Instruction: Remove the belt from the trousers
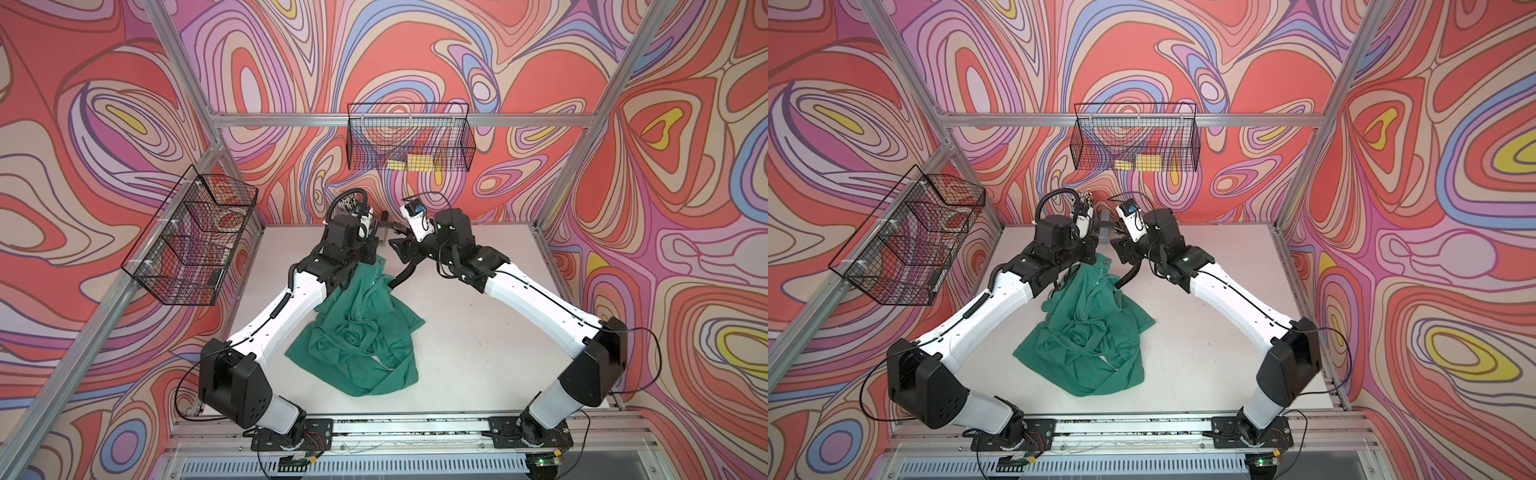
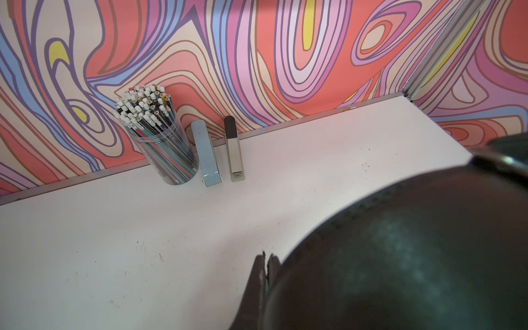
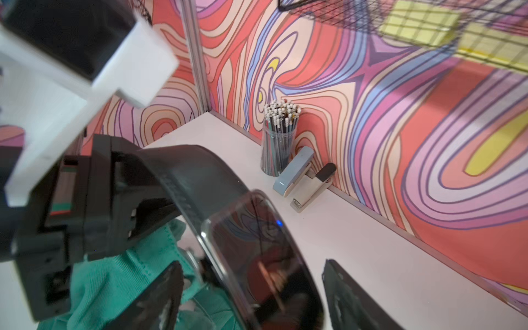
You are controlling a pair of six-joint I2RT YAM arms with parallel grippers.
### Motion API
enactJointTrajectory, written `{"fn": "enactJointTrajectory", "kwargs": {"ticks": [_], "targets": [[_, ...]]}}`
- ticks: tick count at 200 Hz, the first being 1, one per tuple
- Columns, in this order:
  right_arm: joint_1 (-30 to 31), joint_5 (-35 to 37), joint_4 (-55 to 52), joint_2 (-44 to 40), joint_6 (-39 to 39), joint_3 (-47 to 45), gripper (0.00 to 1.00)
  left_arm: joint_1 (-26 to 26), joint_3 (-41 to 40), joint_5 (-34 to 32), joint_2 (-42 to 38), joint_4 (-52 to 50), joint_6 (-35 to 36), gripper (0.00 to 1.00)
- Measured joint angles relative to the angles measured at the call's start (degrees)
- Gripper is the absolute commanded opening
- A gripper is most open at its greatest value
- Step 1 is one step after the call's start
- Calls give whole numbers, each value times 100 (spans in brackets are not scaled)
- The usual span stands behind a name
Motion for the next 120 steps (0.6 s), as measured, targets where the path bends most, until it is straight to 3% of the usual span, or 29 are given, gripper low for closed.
{"fn": "enactJointTrajectory", "kwargs": {"ticks": [25,50,72,79,98,107,120], "targets": [[140,514,-275,634,-267,767,69,7,0,63,0,-39,0,0],[153,1150,-413,1062,-367,1349,29,2,-11,157,-2,-39,0,0],[214,1440,-398,1086,-380,1368,0,-31,-210,251,-79,138,-9,1],[247,1495,-350,1082,-321,1325,0,-55,-321,254,-140,195,-28,7],[295,1580,-160,1036,-212,1152,0,-68,-656,232,-328,376,-166,41],[286,1665,-76,1001,-101,1060,0,-57,-839,160,-428,470,-337,50],[214,1755,92,925,111,942,0,-13,-1106,94,-555,584,-651,55]]}}
